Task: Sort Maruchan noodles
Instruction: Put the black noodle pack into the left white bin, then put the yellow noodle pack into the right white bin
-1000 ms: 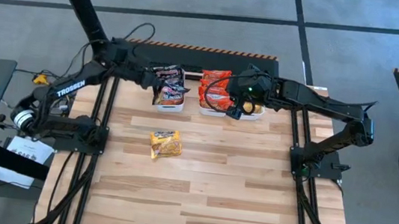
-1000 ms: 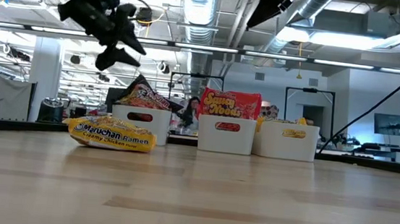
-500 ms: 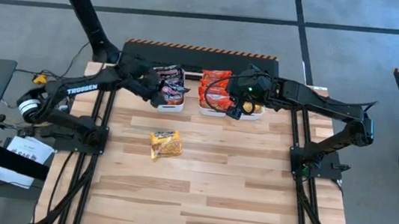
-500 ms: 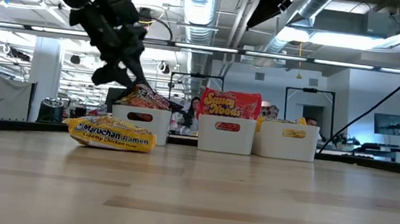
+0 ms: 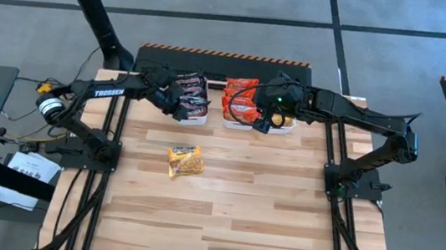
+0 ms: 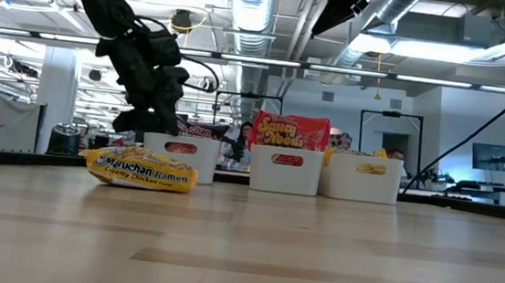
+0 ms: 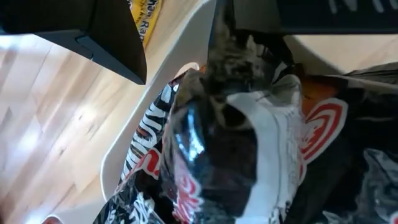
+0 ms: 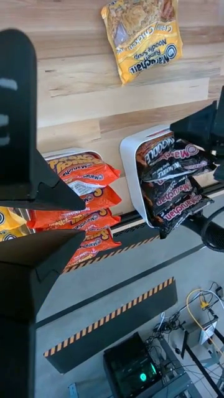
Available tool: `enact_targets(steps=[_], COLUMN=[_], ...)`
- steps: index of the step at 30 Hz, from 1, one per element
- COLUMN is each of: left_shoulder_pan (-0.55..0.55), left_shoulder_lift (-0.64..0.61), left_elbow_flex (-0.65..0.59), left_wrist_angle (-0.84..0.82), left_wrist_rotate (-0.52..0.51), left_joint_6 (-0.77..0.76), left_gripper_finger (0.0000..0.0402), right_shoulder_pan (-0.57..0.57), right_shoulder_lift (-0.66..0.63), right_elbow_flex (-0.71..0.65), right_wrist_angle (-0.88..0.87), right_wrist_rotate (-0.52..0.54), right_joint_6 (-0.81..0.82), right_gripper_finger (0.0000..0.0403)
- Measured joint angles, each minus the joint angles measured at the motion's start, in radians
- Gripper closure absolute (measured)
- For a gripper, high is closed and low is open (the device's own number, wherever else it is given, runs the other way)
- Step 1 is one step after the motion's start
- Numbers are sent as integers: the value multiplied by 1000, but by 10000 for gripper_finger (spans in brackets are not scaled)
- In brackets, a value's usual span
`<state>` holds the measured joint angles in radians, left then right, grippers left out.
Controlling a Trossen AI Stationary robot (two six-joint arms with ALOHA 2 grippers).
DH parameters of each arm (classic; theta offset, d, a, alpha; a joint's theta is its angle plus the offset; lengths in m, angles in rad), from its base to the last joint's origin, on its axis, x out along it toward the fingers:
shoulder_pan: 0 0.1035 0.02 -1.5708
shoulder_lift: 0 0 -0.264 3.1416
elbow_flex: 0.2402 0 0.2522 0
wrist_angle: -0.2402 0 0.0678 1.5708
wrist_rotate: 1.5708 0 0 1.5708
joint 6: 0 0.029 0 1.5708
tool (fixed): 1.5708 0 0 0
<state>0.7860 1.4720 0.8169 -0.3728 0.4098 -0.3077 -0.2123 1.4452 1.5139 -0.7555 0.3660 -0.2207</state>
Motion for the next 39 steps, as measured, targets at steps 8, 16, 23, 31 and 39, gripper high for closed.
enact_targets(steps=[8,16,23,31,39], left_shoulder_pan=[54,66,64,55,15], left_shoulder_lift=[-31,-124,-235,-366,-551], left_elbow_flex=[-2,-5,-5,-4,-3], left_wrist_angle=[-84,-32,-42,-41,-34], left_wrist_rotate=[-66,-66,-42,41,133], left_joint_6=[54,78,43,-27,-73], left_gripper_finger=[237,237,237,237,237], right_shoulder_pan=[0,0,0,0,14], right_shoulder_lift=[0,0,0,0,0], right_elbow_flex=[0,0,0,0,0], right_wrist_angle=[0,0,0,1,29], right_wrist_rotate=[0,0,-2,-72,-198], right_joint_6=[3,3,3,85,204], right_gripper_finger=[320,320,320,314,255])
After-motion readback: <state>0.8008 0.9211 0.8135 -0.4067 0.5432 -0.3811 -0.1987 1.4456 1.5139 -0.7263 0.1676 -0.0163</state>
